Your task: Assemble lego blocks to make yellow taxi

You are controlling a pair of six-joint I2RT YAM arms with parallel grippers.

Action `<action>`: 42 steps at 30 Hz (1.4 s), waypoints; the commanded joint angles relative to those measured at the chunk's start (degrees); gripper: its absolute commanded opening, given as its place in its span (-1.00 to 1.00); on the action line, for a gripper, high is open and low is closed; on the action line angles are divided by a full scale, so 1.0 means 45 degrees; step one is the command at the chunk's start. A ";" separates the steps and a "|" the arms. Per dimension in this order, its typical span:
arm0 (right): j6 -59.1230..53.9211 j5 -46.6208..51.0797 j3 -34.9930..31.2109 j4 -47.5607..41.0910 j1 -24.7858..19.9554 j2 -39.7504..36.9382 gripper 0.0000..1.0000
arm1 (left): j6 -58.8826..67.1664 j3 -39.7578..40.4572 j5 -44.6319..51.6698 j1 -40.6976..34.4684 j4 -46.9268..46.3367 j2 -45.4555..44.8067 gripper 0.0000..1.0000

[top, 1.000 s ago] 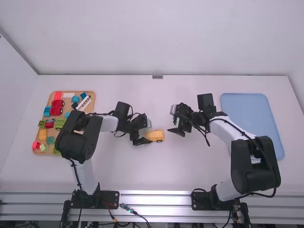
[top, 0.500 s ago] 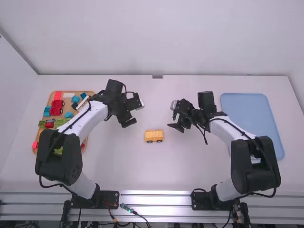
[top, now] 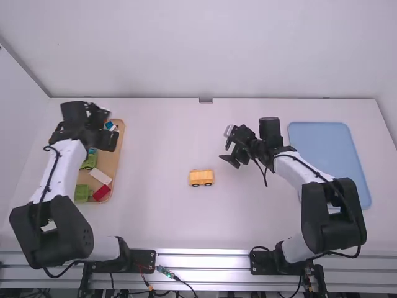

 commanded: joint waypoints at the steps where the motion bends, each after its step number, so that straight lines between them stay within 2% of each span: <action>1: 0.0238 0.0010 0.0112 0.0068 0.0010 -0.0120 0.98 | -0.2458 -0.0189 -0.0835 0.1389 -0.0117 -0.0241 0.98; 7: 0.0277 0.0282 0.0685 -0.0398 0.0015 -0.0115 0.98 | -0.4881 -0.0189 -0.0729 0.4216 -0.0316 -0.0124 0.98; 12: 0.0175 0.0646 0.1171 -0.1054 0.0010 -0.0115 0.98 | -0.3589 -0.0189 0.1715 0.5950 -0.0393 0.0250 0.98; 16: 0.0141 0.0699 0.1428 -0.1579 0.0010 -0.0115 0.98 | -0.3570 -0.0185 0.1870 0.6785 -0.0165 0.0944 0.98; 22: 0.0185 0.1311 0.1564 -0.1899 0.0010 -0.0115 0.98 | -0.2705 -0.0005 0.1768 0.7004 0.0481 0.2324 0.98; 24: 0.0175 0.1307 0.1564 -0.1885 0.0010 -0.0115 0.98 | -0.2798 0.0398 0.1064 0.7009 0.0427 0.3014 0.98; 36: 0.0180 0.1962 0.1564 -0.1899 0.0010 -0.0115 0.98 | -0.1452 0.3827 0.0952 0.7019 -0.2555 0.6103 1.00; 42: 0.0180 0.1962 0.1564 -0.1855 0.0010 -0.0115 0.98 | -0.0471 0.4129 0.0884 0.6926 -0.2837 0.6720 0.99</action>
